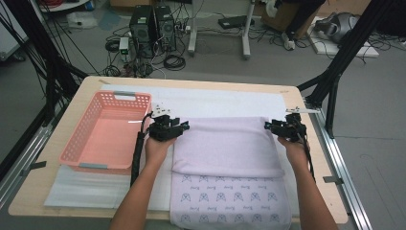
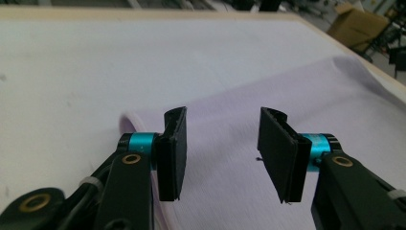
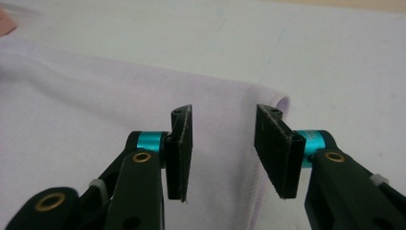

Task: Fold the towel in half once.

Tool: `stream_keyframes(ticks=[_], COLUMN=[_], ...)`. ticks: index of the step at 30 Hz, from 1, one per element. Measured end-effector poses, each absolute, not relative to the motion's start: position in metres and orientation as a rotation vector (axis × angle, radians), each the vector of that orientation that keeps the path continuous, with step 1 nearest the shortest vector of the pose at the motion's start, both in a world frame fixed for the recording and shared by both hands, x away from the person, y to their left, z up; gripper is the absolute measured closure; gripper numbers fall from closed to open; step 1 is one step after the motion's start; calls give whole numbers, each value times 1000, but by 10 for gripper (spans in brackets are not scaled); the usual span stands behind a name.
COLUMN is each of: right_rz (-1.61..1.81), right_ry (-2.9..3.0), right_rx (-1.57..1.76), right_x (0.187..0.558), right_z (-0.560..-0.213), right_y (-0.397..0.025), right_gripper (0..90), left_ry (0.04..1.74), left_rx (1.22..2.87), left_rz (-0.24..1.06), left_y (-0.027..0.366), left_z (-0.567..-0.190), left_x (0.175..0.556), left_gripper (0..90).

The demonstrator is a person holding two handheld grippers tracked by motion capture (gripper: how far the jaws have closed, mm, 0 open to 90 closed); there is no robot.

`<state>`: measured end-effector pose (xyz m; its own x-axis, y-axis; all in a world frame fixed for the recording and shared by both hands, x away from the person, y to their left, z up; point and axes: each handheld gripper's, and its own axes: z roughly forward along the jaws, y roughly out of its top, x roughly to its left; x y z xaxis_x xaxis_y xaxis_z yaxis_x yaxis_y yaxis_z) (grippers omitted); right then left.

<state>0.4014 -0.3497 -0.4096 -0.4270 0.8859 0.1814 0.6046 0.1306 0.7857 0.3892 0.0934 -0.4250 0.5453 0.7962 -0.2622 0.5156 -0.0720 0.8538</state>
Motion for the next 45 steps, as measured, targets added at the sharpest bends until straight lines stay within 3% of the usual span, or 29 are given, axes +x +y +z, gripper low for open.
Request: stream_keyframes(ticks=[14,26,33,39,45], right_rz=[1183,1248,1282,1261,1238], right_ry=[2199,2211,2267,2300,2312], right_rx=[1398,1363,1308,1292,1315], right_x=[345,298,273,262,260], right_z=[-410,-417,-424,-435,-445], right_y=[-359,-371,-368,-369,-370], right_gripper=[532,526,527,544,628], left_ry=[912,911,921,911,895], left_rx=[1789,1809,1868,1878,1875], left_rz=[312,231,206,208,215], left_y=[91,97,92,92,94], left_z=[-432,-446,-451,-450,-450], left_x=[324,295,289,279,269], left_gripper=[478,435,470,491,471])
